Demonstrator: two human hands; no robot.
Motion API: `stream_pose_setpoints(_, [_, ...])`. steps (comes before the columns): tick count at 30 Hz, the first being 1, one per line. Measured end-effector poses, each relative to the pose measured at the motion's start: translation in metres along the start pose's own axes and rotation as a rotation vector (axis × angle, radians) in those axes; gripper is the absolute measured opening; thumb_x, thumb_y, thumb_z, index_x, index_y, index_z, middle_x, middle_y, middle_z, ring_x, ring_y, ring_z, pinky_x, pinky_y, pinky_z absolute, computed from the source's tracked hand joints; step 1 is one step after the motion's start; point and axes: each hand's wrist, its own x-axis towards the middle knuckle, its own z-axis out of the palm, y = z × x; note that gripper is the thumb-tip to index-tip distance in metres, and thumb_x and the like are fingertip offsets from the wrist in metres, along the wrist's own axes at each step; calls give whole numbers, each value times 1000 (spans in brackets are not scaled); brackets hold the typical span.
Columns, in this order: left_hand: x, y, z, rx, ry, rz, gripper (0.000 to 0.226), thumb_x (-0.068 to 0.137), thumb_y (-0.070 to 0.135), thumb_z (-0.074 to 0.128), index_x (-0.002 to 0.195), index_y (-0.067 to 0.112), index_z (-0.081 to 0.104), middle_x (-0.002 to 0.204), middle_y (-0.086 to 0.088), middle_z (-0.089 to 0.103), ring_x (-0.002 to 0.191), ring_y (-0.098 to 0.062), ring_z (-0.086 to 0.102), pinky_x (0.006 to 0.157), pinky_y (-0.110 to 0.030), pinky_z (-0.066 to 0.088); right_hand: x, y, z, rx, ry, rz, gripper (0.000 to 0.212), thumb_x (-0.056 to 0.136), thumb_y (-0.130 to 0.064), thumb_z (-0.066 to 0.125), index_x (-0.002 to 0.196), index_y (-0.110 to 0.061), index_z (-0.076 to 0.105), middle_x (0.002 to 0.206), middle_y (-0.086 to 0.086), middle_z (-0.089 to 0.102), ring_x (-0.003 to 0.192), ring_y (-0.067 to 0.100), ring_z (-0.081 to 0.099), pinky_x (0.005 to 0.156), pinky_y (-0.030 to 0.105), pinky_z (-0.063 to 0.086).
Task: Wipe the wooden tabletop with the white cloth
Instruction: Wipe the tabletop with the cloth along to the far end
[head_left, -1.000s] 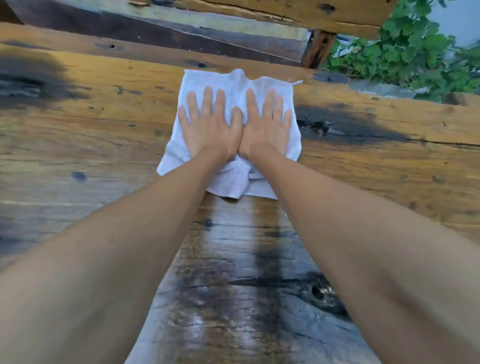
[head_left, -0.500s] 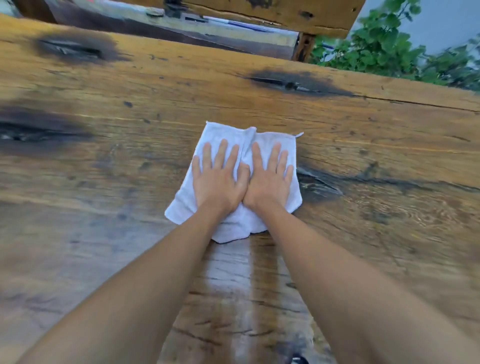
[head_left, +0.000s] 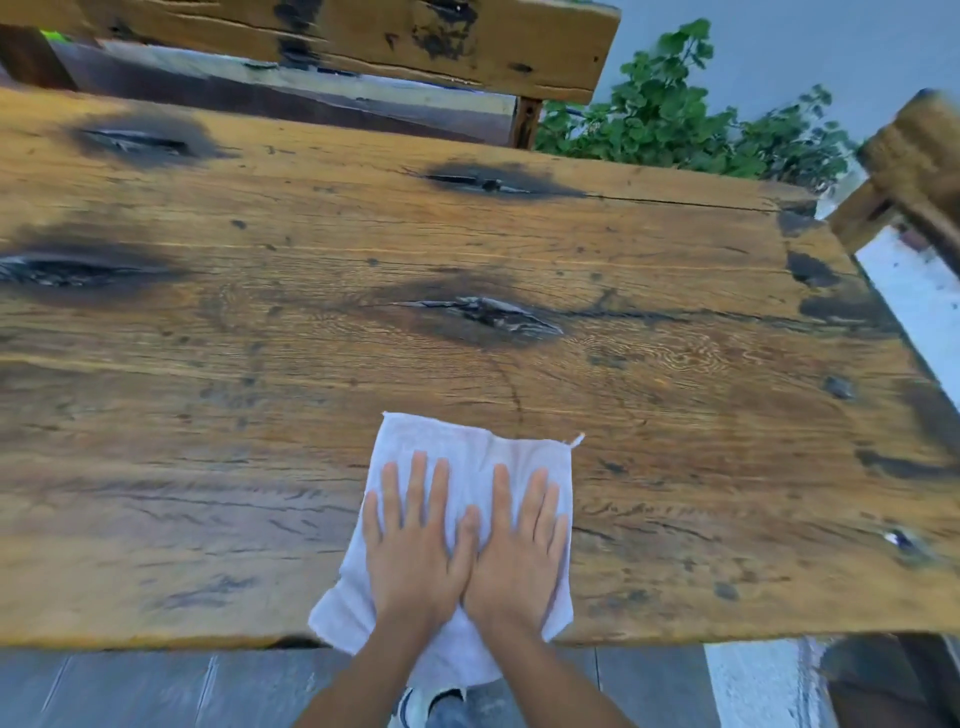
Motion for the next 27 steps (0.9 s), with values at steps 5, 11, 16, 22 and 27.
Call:
stream_pose_setpoints(5, [-50,16,-4,-7,-39,-11,62,99,49,18,157,30,28,166,5,20,155,-27,15,122,-50,15,-37,24,-12,47,-12,124,64,98,-59,20,159,-44,5,171,6,-3,158,25,0,126,49,8])
stream_pose_setpoints(11, [-37,25,-2,-52,-39,-130,60,98,44,21,157,36,25,166,14,16,156,-22,10,123,-51,13,-27,19,-17,98,39,205,65,94,-60,23,157,-44,25,169,11,12,157,30,13,124,55,15])
stream_pose_setpoints(16, [-4,38,7,-30,-6,-146,61,98,46,28,158,37,18,167,10,16,156,-27,7,121,-57,12,20,19,-10,52,87,205,66,94,-63,23,157,-43,26,169,16,12,156,34,12,122,59,14])
stream_pose_setpoints(22, [71,56,10,-26,9,-116,61,99,45,21,159,35,17,168,9,13,156,-28,5,122,-57,11,95,8,-4,26,124,247,67,94,-62,22,159,-44,18,170,17,6,157,33,4,123,59,8])
stream_pose_setpoints(27, [145,71,12,-37,19,-111,60,100,42,21,159,37,12,169,11,6,157,-25,-3,123,-55,4,172,-4,-7,12,77,225,68,95,-61,16,160,-43,5,169,17,-7,157,32,-8,124,58,0])
